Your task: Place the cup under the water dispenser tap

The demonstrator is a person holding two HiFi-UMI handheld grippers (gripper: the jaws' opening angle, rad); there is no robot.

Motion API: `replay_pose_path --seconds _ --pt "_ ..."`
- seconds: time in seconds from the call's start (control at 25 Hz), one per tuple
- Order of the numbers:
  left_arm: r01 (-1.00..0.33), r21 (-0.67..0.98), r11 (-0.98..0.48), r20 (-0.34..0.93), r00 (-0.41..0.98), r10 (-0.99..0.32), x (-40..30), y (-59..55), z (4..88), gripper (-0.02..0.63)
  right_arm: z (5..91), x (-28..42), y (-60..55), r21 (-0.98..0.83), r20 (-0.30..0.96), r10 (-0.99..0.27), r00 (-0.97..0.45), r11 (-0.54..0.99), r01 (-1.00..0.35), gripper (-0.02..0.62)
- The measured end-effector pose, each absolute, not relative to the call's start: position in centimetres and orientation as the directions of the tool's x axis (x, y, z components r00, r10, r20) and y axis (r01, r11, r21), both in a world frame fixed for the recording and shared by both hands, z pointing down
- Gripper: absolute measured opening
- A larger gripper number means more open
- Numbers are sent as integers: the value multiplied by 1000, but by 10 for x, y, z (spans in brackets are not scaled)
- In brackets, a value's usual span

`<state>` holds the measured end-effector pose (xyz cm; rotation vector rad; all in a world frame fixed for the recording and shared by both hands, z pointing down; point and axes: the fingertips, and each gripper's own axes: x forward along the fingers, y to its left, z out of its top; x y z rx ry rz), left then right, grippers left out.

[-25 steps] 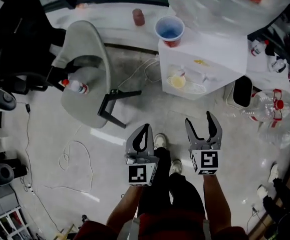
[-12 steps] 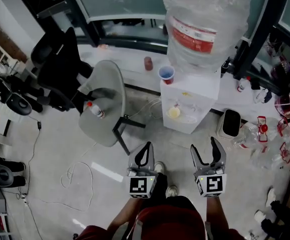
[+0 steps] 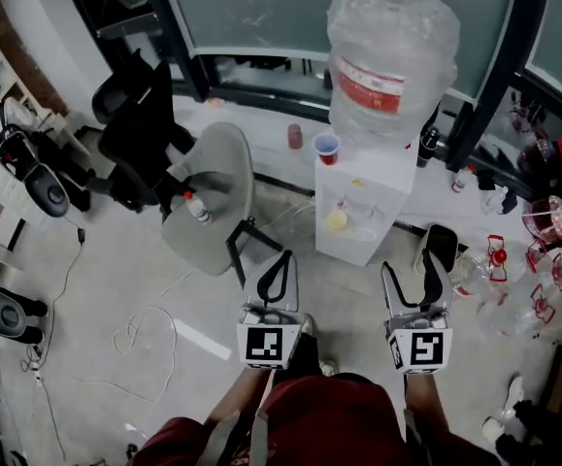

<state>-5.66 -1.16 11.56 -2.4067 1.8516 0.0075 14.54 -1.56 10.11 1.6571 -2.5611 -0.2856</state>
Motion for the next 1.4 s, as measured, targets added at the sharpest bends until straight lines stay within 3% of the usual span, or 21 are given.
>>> replay_pose_path --seconds 0.52,0.76,1.2,1.4 --pt "-966 -100 -238 -97 248 -964 -43 -2 93 -5 92 158 -9 231 -60 -910 -410 387 -893 285" --pt "-966 -102 -239 -85 248 -965 -41 -2 102 -5 98 155 -9 237 -42 -910 -413 392 -889 211" --pt "-963 -89 -253 -77 260 -963 -33 2 100 -5 98 167 -9 210 -52 -927 -373 354 -911 8" --pt "-963 -93 -252 -83 260 -962 -34 2 99 -5 102 167 -11 182 -34 -923 -383 371 -911 2"
